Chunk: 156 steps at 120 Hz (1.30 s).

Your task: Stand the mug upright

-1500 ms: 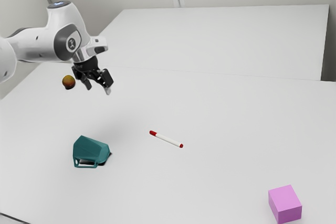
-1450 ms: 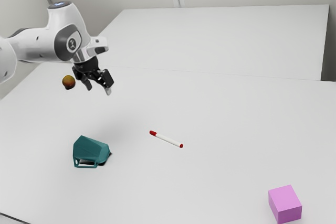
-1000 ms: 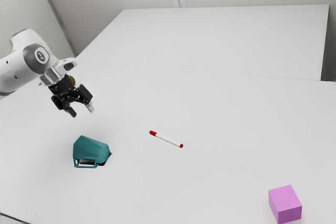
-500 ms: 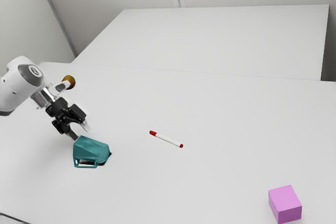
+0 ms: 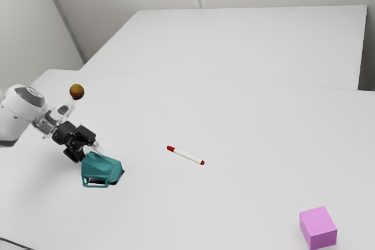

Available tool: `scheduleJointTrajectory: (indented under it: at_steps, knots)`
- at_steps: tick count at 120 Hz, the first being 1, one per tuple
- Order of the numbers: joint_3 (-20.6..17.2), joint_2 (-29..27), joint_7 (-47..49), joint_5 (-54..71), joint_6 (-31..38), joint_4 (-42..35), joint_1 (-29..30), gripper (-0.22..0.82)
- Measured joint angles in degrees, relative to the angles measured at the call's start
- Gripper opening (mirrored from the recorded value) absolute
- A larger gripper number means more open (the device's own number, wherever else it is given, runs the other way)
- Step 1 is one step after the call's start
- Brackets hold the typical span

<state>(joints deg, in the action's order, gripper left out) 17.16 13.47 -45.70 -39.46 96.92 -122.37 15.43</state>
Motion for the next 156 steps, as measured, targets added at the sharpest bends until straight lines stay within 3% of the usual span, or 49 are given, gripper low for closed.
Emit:
scheduleJointTrajectory:
  at_steps: [8,34,52,94,156]
  knots:
    - [0.5,-0.2,-0.5,-1.5,0.0,-1.5,-0.2,0.57]
    - [2.2,-0.8,-2.0,-3.9,0.0,-2.4,-0.3,0.21]
    - [2.6,-1.4,-3.0,-4.6,-0.1,-2.2,-0.2,0.07]
    - [2.6,-2.1,-5.2,-8.3,-1.3,-2.1,0.0,-0.12]
    - [2.6,-4.7,-6.9,-11.1,-1.8,-2.2,-3.6,-0.18]
